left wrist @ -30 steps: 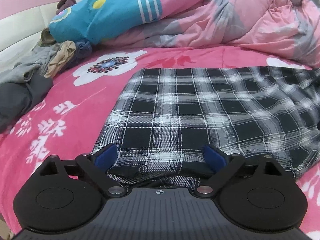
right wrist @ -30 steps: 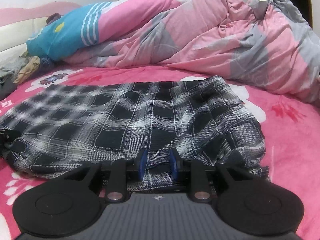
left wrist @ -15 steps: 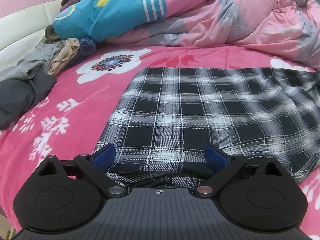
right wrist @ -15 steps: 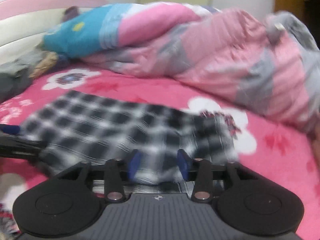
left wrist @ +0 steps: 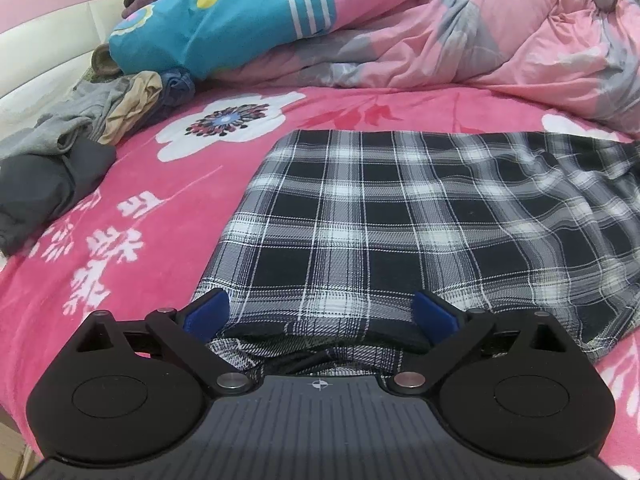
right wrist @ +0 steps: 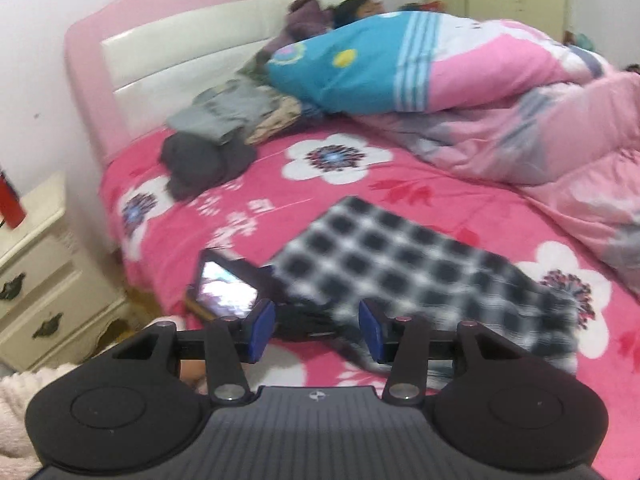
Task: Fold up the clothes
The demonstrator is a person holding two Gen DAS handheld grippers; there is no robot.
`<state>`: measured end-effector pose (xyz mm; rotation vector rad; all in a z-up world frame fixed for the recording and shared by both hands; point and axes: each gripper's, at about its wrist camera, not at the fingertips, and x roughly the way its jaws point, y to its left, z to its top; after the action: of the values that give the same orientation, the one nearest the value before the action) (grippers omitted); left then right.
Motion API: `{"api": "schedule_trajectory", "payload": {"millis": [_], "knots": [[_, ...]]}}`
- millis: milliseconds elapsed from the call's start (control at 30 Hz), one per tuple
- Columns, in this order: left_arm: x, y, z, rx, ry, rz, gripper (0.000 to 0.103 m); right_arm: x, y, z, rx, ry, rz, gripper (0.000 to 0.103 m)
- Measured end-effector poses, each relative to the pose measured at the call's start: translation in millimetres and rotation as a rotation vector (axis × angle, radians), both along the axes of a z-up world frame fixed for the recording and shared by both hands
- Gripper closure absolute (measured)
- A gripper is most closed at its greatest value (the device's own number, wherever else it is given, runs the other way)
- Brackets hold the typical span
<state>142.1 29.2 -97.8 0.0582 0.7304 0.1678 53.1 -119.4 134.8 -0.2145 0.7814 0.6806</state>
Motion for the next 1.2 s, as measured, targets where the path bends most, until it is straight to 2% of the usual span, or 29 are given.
{"api": "schedule_trajectory", "payload": {"millis": [133, 200, 300, 400, 700, 867, 1033, 1200], "knots": [[-1.2, -1.0, 0.4, 0.005, 0.001, -0.003, 0.003, -13.4, 7.3, 13.3, 0.007, -0.068, 0.013, 0.053], [-1.8, -0.8, 0.4, 0.006, 0.0, -0.005, 0.003, -11.7, 11.1, 15.2, 0.014, -0.027, -0.001, 0.053], [-2.3, -0.7, 0.8, 0.006, -0.001, -0.008, 0.003, -18.2, 14.8, 26.3, 0.032, -0.075, 0.009, 0.053], [-3.0, -0.1, 0.7, -0.001, -0.003, -0.007, 0.003, -18.1, 8.5, 37.1, 0.096, -0.088, -0.017, 0.053], [-5.1, 2.6, 5.9, 0.015, -0.02, -0.027, 0.003, -9.0, -14.2, 21.1, 0.148, -0.06, -0.053, 0.053], [-11.8, 10.0, 16.6, 0.033, -0.064, -0.021, 0.003, 27.5, -44.1, -46.2, 0.124, -0.191, -0.22, 0.053], [-13.9, 19.1, 32.5, 0.016, -0.098, -0.048, 0.002, 66.0, -63.3, -115.3, 0.084, -0.32, -0.379, 0.055], [-3.9, 17.9, 28.5, -0.072, -0.088, -0.104, 0.002, 99.8, -53.8, -166.7, 0.061, -0.3, -0.416, 0.058]]}}
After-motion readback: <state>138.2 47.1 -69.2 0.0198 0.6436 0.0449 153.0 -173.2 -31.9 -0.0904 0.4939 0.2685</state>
